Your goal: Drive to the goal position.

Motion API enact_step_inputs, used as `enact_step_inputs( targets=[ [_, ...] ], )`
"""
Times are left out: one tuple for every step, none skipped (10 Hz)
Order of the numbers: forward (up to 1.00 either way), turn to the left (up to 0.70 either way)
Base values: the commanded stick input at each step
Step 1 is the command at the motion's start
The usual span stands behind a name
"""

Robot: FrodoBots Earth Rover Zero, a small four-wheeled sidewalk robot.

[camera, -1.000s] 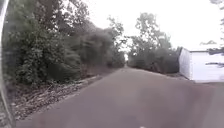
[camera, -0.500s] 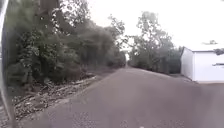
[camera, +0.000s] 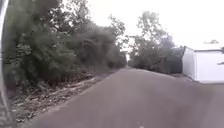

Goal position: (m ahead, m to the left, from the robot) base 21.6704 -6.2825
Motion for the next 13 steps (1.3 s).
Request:
enact_step_inputs(
  targets=[
    [0.70,0.03],
    [0.70,0.01],
    [0.70,0.01],
    [0.70,0.01],
    [0.70,0.01],
    [0.70,0.01],
    [0.70,0.01],
    [0.70,0.01],
    [0.70,0.01],
    [0.70,0.01],
    [0.70,0.01],
    [0.70,0.01],
    [0.70,0.01]
  ],
)
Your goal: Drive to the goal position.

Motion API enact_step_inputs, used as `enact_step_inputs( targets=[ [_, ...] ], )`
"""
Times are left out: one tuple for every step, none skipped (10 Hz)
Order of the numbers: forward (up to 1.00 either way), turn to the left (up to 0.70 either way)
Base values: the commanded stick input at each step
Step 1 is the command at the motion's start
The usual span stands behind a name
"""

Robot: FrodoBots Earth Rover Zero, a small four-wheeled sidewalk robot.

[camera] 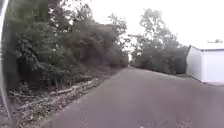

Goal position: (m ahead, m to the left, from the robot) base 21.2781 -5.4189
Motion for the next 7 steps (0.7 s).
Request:
enact_step_inputs(
  targets=[
    [0.70,0.01],
    [0.70,0.01],
    [0.70,0.01],
    [0.70,0.01],
    [0.70,0.00],
    [0.70,-0.01],
    [0.70,-0.33]
  ],
)
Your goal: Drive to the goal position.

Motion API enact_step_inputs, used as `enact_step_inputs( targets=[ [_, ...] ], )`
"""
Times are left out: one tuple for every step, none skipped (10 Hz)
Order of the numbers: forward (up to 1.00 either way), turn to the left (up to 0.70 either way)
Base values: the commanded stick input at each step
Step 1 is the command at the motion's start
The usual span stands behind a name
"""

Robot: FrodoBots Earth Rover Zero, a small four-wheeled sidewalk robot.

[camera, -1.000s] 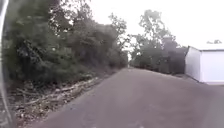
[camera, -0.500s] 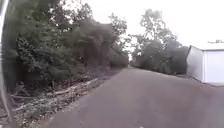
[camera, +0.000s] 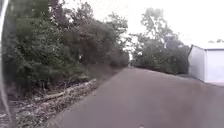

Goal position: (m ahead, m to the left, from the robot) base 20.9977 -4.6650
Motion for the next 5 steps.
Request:
enact_step_inputs(
  targets=[
    [0.70,-0.34],
    [0.70,-0.07],
    [0.70,0.01],
    [0.70,0.01],
    [0.70,0.01]
  ],
)
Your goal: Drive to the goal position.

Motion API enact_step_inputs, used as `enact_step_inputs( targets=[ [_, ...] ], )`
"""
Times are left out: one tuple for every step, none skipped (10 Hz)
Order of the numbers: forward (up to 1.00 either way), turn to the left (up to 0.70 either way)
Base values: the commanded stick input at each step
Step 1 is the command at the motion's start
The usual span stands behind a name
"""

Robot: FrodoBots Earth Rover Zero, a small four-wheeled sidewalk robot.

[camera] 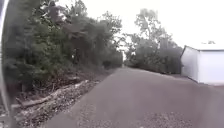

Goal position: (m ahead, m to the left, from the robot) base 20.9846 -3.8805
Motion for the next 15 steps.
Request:
enact_step_inputs(
  targets=[
    [0.70,0.01],
    [0.70,0.01],
    [0.70,0.01],
    [0.70,0.01],
    [0.70,0.00],
    [0.70,-0.07],
    [0.70,-0.09],
    [0.70,0.01],
    [0.70,0.01],
    [0.70,0.01],
    [0.70,0.01],
    [0.70,0.01],
    [0.70,0.01],
    [0.70,0.01],
    [0.70,0.01]
  ],
)
